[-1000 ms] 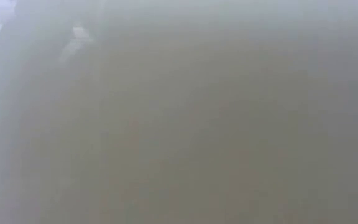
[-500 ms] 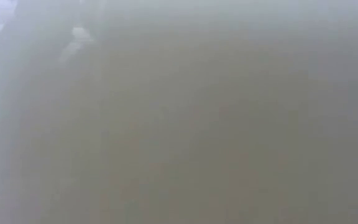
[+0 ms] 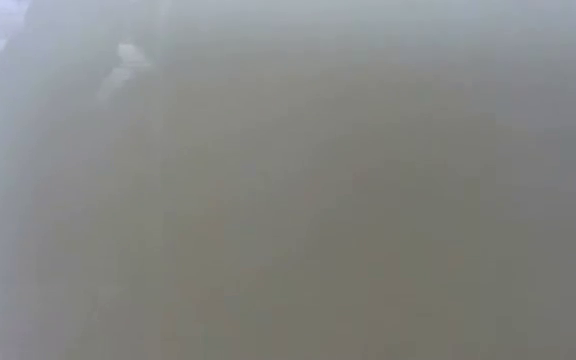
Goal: Pick & Place Toothbrushes
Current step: Move the green bin to the center of the table, then move the transparent bin to the middle right of the table
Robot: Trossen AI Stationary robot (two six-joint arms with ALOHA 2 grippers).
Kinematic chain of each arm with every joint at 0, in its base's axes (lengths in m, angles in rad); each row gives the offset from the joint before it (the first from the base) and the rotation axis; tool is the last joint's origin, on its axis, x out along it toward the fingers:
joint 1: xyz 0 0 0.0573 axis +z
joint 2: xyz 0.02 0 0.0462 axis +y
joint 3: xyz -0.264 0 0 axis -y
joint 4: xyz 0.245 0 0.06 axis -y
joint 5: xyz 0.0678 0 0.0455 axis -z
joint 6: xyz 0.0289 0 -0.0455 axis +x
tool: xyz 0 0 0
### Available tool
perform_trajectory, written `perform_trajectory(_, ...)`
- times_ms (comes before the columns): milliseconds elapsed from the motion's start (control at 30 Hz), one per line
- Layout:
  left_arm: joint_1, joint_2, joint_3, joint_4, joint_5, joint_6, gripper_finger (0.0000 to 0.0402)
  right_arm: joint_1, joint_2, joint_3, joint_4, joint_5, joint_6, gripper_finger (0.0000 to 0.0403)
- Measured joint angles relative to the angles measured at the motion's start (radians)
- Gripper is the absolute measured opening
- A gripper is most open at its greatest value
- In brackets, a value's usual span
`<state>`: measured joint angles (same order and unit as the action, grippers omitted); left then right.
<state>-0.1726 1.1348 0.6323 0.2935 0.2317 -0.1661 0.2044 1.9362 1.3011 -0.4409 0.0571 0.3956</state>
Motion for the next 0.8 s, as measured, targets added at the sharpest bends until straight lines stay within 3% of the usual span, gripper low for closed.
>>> perform_trajectory(267,0.000,0.000,0.000,0.000,0.000,0.000,0.0002,-0.017,-0.001,0.039,-0.071,0.000,-0.055,0.0000)
perform_trajectory(433,0.000,0.000,0.000,-0.004,0.000,0.000,0.0002,-0.001,-0.015,0.038,-0.243,0.002,-0.034,0.0000)
perform_trajectory(800,0.000,0.000,0.000,-0.006,0.000,-0.004,0.0002,0.113,-0.248,0.039,-0.500,0.134,0.119,0.0000)
